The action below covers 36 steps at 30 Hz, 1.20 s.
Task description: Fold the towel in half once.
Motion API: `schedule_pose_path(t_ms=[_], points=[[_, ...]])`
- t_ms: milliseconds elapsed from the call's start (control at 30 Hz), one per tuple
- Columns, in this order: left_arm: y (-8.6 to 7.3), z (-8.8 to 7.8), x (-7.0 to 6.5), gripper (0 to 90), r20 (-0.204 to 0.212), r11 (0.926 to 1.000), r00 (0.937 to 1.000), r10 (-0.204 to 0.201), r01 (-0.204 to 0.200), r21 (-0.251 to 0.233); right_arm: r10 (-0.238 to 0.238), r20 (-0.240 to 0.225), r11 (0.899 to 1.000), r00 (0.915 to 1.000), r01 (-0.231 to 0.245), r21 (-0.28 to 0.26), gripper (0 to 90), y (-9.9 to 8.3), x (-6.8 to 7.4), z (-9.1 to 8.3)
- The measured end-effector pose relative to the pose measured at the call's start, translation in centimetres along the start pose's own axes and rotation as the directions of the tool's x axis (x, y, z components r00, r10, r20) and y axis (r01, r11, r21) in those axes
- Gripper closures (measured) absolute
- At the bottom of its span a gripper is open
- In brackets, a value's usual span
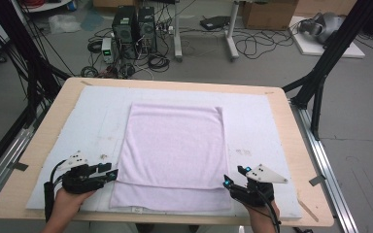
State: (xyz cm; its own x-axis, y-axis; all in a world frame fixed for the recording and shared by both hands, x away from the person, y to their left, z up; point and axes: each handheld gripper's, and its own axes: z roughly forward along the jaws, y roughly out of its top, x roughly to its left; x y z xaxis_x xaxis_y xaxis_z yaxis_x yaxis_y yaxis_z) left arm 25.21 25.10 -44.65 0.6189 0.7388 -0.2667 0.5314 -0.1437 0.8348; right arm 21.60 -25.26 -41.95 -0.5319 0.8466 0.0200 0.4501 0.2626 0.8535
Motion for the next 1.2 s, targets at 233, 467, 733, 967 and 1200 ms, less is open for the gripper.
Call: schedule_pose_path(t_ms=[233,467,733,967,1200], points=[[-0.7,-0.1,-0.3,57.3,-0.017,0.9990,0.9998,-0.012,0.013,0.044,0.011,-0.038,0.999,0.9992,-0.010,0.047,45.5,-0.9,0.0,0.0],[-0.9,0.1,-0.8,58.2,-0.005,0.9982,1.0000,-0.003,0.003,0.061,0.002,-0.043,0.999,0.9991,0.000,0.054,43.9,-0.8,0.2,0.4],[-0.8,0.9,-1.5,71.9,-0.035,0.9954,0.9988,0.034,-0.030,0.091,-0.003,-0.045,0.998,0.9990,0.006,0.060,43.8,-0.8,0.4,0.4],[-0.3,0.4,-2.1,87.5,-0.049,0.9953,0.9955,0.081,-0.079,0.056,-0.001,-0.038,0.998,0.9993,0.004,0.059,44.0,-0.9,0.3,0.3],[-0.1,-0.3,-2.1,87.6,-0.032,0.9976,0.9973,0.067,-0.066,0.022,-0.025,-0.036,0.997,0.9990,0.028,0.075,46.5,-0.7,0.4,-0.1]])
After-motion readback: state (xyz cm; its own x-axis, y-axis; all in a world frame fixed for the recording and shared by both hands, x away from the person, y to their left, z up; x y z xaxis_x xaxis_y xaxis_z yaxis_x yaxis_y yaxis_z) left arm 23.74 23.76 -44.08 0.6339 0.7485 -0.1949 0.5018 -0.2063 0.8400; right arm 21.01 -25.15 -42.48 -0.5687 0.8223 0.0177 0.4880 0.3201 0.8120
